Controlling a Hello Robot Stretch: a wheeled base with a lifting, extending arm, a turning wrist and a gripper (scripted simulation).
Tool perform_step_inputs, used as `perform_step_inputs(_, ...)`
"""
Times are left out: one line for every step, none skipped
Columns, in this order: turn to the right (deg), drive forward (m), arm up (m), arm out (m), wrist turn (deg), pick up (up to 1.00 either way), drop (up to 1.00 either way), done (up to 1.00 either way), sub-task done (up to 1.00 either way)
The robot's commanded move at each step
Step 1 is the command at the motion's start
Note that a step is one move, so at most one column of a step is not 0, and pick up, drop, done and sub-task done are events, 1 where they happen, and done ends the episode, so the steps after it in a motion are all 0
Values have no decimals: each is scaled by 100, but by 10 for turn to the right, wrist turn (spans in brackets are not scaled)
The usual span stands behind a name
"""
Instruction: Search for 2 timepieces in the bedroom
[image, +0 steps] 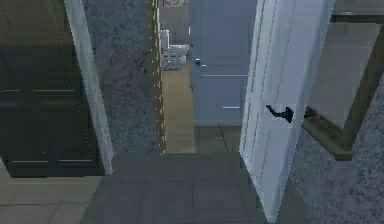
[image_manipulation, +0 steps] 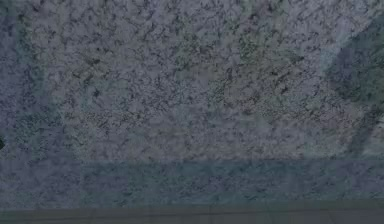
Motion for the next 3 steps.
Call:
perform_step_inputs(-450,0,0,0,0,0,0,0,0)
perform_step_inputs(0,65,0,0,0,0,0,0,0)
perform_step_inputs(-450,0,0,0,0,0,0,0,0)
